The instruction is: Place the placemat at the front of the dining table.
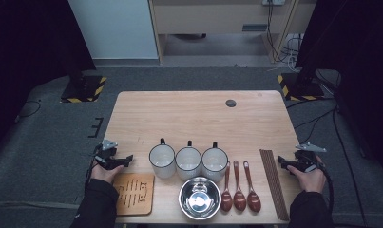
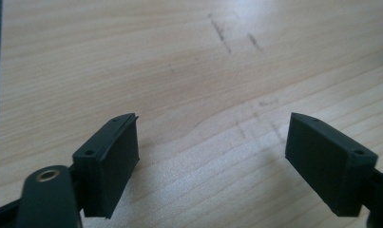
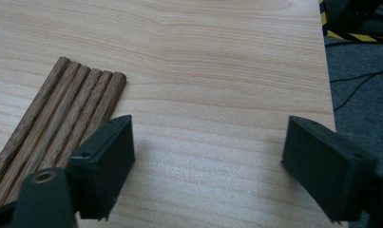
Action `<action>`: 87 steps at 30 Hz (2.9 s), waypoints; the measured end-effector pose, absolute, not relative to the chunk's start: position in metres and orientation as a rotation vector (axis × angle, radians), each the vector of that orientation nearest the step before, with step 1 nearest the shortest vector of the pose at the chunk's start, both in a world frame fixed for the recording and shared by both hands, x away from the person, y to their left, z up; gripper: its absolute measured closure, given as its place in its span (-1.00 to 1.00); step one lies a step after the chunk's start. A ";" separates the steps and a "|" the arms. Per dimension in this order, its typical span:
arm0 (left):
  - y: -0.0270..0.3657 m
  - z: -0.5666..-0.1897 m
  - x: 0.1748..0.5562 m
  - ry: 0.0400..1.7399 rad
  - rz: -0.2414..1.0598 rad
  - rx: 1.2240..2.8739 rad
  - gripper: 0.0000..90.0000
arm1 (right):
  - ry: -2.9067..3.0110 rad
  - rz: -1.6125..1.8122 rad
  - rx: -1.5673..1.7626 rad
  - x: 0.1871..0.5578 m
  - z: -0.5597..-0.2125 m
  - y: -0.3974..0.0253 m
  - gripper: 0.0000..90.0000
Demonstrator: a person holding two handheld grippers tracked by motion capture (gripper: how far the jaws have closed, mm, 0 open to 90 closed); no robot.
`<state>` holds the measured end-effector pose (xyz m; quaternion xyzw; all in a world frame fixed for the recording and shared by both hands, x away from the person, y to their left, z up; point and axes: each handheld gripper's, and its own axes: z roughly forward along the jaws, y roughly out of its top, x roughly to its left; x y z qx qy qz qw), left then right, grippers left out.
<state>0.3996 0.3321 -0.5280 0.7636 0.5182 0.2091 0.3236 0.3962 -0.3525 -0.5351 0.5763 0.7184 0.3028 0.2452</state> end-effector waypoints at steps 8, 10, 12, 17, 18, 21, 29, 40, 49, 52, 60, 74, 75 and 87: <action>0.332 -0.509 0.384 1.308 0.575 1.935 -0.52 | 1.940 0.837 1.558 0.394 -0.524 -0.347 -0.58; 0.332 -0.505 0.380 1.298 0.583 1.930 -0.52 | 1.926 0.852 1.556 0.393 -0.521 -0.347 -0.58; 0.332 -0.501 0.375 1.286 0.599 1.924 -0.49 | 1.905 0.852 1.544 0.392 -0.516 -0.346 -0.57; 0.330 -0.497 0.369 1.277 0.594 1.902 -0.49 | 1.877 0.885 1.537 0.390 -0.506 -0.346 -0.56; 0.330 -0.496 0.367 1.268 0.594 1.898 -0.47 | 1.875 0.888 1.523 0.390 -0.502 -0.345 -0.56; 0.326 -0.492 0.361 1.254 0.606 1.898 -0.47 | 1.866 0.896 1.513 0.389 -0.497 -0.343 -0.56; 0.323 -0.488 0.346 1.221 0.600 1.882 -0.48 | 1.832 0.963 1.458 0.385 -0.471 -0.326 -0.56; 0.327 -0.488 0.334 1.244 0.600 1.878 -0.48 | 1.828 1.011 1.358 0.380 -0.442 -0.296 -0.58; 0.331 -0.490 0.330 1.261 0.603 1.875 -0.47 | 1.829 1.042 1.313 0.379 -0.428 -0.271 -0.58; 0.332 -0.491 0.329 1.266 0.602 1.875 -0.47 | 1.838 1.053 1.296 0.380 -0.424 -0.262 -0.58; 0.333 -0.491 0.326 1.283 0.602 1.872 -0.44 | 1.859 1.078 1.266 0.378 -0.417 -0.245 -0.57; 0.330 -0.491 0.323 1.285 0.589 1.890 -0.41 | 1.867 1.171 1.162 0.373 -0.386 -0.194 -0.57; 0.330 -0.491 0.323 1.285 0.589 1.890 -0.41 | 1.867 1.171 1.162 0.373 -0.386 -0.194 -0.57; 0.334 -0.492 0.320 1.299 0.598 1.865 -0.42 | 1.883 1.235 1.133 0.370 -0.371 -0.149 -0.56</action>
